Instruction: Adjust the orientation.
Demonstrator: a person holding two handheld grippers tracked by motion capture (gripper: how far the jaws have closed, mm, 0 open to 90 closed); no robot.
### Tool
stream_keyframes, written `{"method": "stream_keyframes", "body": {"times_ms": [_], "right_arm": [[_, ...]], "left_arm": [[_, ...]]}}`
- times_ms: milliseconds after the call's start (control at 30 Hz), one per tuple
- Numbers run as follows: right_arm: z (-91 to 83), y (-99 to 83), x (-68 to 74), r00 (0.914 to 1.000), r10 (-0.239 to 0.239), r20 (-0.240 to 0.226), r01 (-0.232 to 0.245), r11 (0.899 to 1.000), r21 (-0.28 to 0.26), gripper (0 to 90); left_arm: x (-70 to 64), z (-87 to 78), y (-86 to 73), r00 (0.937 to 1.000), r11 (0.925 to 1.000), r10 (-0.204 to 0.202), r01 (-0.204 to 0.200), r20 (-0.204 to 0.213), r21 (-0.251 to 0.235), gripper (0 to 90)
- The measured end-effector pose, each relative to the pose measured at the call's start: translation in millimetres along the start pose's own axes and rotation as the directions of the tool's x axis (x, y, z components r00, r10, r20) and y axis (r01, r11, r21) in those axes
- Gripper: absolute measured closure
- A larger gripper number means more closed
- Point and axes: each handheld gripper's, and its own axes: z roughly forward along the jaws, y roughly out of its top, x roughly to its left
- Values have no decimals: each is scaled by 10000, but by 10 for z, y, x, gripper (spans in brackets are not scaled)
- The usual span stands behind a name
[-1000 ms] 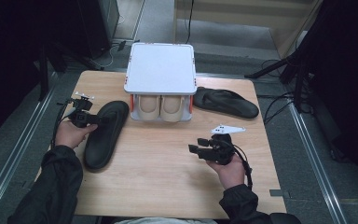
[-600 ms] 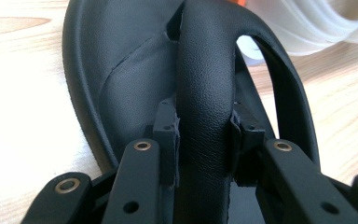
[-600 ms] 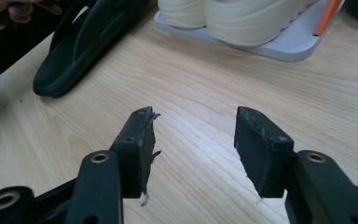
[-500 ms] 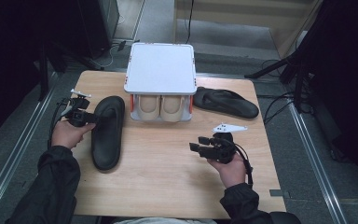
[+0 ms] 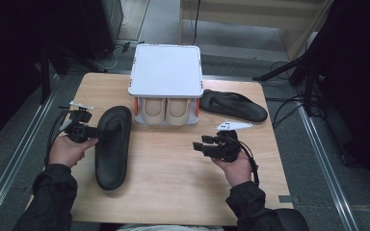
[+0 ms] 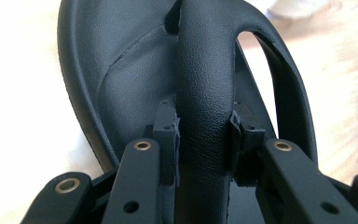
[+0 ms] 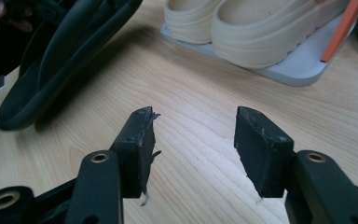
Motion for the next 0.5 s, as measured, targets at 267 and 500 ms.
{"method": "stream_keyframes", "body": {"times_ms": [267, 500], "right_arm": [[-11, 70, -25, 9999, -91, -84, 90, 9999, -128, 486], [-85, 91, -91, 10000, -13, -9, 13, 9996, -275, 485]], "left_arm": [[-260, 20, -200, 9994, 9999, -95, 92, 348, 93, 694], [-557, 188, -269, 9979, 9997, 80, -93, 648, 204, 694]]}}
